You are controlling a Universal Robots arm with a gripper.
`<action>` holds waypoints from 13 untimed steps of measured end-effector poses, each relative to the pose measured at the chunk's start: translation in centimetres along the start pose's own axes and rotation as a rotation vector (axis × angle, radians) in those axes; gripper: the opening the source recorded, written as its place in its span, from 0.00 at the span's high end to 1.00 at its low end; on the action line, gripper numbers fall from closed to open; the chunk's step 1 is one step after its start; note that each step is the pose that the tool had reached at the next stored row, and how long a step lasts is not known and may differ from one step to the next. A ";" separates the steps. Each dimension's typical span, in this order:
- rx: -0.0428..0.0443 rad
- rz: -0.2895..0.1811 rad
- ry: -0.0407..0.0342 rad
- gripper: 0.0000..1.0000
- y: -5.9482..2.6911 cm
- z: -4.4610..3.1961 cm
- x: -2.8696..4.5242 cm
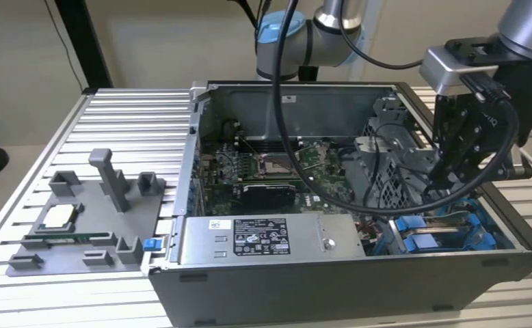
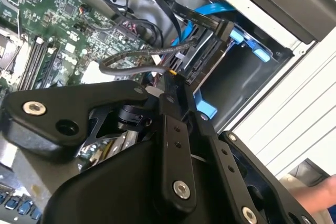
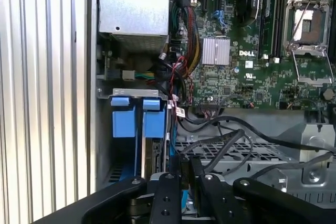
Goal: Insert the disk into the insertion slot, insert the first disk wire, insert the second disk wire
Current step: 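Insert the first disk wire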
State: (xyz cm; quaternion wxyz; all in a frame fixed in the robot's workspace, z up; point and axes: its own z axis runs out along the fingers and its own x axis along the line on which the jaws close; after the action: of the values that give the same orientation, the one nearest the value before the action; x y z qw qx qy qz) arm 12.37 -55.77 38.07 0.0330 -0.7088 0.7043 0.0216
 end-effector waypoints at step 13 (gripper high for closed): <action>-0.0021 0.000 0.0047 1.00 -0.30 0.07 0.07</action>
State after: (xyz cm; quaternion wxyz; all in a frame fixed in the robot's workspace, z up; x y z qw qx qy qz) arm 12.67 -55.83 38.00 0.0306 -0.7089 0.7043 0.0207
